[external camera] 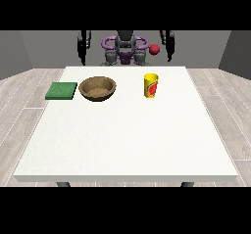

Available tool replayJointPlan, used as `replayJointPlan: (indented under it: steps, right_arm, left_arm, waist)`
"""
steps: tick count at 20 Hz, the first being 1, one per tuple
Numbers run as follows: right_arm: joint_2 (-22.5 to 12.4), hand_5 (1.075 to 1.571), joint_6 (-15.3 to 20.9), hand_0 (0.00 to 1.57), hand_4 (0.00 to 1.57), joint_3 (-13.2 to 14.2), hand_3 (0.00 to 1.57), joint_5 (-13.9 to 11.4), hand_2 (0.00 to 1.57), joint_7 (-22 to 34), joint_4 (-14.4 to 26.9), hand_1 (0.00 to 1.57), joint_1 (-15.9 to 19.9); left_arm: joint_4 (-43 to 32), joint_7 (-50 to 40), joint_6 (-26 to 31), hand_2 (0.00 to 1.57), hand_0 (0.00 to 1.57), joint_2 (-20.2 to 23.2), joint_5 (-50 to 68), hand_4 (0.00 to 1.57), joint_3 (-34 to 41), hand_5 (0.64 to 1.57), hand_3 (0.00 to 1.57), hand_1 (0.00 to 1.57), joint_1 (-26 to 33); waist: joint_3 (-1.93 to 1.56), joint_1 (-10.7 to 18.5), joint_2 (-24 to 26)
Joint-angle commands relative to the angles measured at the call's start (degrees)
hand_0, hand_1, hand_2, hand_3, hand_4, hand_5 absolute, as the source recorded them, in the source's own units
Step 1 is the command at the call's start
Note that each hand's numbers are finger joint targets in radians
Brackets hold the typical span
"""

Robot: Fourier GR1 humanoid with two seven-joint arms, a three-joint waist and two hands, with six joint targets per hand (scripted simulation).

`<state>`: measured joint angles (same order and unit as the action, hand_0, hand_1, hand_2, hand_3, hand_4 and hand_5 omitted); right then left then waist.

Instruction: Pick the cup and pour the ball into the bowl, then pick the bowl and place it on the pad

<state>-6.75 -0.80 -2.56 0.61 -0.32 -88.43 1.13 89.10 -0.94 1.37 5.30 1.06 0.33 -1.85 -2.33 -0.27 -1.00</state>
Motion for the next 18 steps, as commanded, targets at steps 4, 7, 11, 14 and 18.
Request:
replayJointPlan:
  steps: [4,7,11,14,18]
  right_arm:
    - [-1.77,1.563,-0.16,0.0,0.12,0.67,0.0,0.59,0.0,3.97,-5.19,0.0,0.89]
    - [-1.73,1.563,-4.52,0.0,0.12,7.43,0.0,9.56,0.0,-5.77,-0.23,0.0,-7.73]
    - [-4.4,1.563,-11.46,0.0,0.0,11.15,0.0,12.64,0.0,-15.64,4.18,0.0,-7.63]
    - [-6.01,1.562,-12.54,0.0,0.08,14.42,0.0,12.72,0.0,-19.22,10.7,0.0,-1.98]
    - [-1.72,1.559,-10.35,0.0,0.0,10.13,0.0,9.59,0.0,-18.75,8.76,0.0,-1.72]
  left_arm:
    - [4.93,-4.34,0.14,0.0,0.0,2.26,0.31,0.0,0.78,1.47,0.0,0.0,-0.75]
    - [5.37,3.97,-5.87,0.0,0.0,-4.94,-0.5,0.0,-2.56,1.47,0.0,0.0,5.45]
    - [2.13,15.44,-9.65,0.0,0.0,-5.16,-0.57,0.0,-5.1,1.473,0.0,0.0,5.91]
    - [2.33,16.31,-10.43,0.0,0.0,-5.23,0.73,0.0,-9.05,1.476,0.0,0.0,4.6]
    - [-5.93,21.42,-8.67,0.0,0.0,-4.78,0.18,0.0,-2.09,1.464,0.0,0.0,-0.65]
  waist:
    - [1.7,-0.19,13.78]
    - [2.13,-0.68,10.42]
    - [2.3,-2.02,4.76]
    - [2.31,1.35,1.16]
    - [2.33,-1.36,0.24]
